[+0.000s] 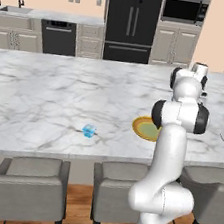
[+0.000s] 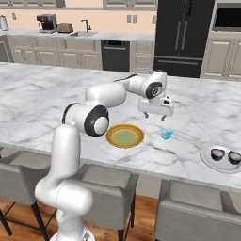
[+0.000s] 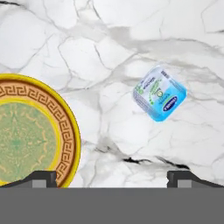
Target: Place two yogurt containers on each plate.
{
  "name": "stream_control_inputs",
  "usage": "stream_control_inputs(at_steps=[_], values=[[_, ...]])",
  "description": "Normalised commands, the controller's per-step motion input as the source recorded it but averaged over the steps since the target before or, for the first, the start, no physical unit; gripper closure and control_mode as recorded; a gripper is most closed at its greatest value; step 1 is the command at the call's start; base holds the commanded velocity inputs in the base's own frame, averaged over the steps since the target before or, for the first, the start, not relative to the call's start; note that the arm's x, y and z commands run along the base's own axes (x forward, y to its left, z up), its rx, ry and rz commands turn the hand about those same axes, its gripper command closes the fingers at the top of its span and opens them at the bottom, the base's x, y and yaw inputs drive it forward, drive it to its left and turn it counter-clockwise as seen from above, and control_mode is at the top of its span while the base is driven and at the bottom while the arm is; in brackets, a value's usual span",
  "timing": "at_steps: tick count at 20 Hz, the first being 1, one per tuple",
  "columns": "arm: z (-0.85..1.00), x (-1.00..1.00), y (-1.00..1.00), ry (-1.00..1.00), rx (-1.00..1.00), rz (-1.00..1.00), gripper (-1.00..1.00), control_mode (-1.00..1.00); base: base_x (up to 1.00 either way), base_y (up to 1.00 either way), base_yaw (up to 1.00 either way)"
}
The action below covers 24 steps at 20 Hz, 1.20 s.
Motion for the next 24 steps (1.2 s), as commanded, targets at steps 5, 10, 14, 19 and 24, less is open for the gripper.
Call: stream_control_inputs(at_steps=[5, 10, 14, 19, 24], values=[[-0.80, 0.01, -0.09, 0.00, 0.05, 0.00, -1.00, -1.00, 0.00, 0.00, 0.00], [-0.32, -0.23, -0.32, -0.04, 0.05, 0.03, -1.00, -1.00, 0.00, 0.00, 0.00], [-0.66, 0.00, -0.01, -0.24, 0.00, 0.00, -1.00, -1.00, 0.00, 0.00, 0.00], [-0.16, 0.14, 0.14, -0.21, -0.01, -0.08, -1.00, -1.00, 0.00, 0.00, 0.00], [0.26, 0.60, 0.08, 0.22, -0.05, -0.30, -1.00, -1.00, 0.00, 0.00, 0.00]])
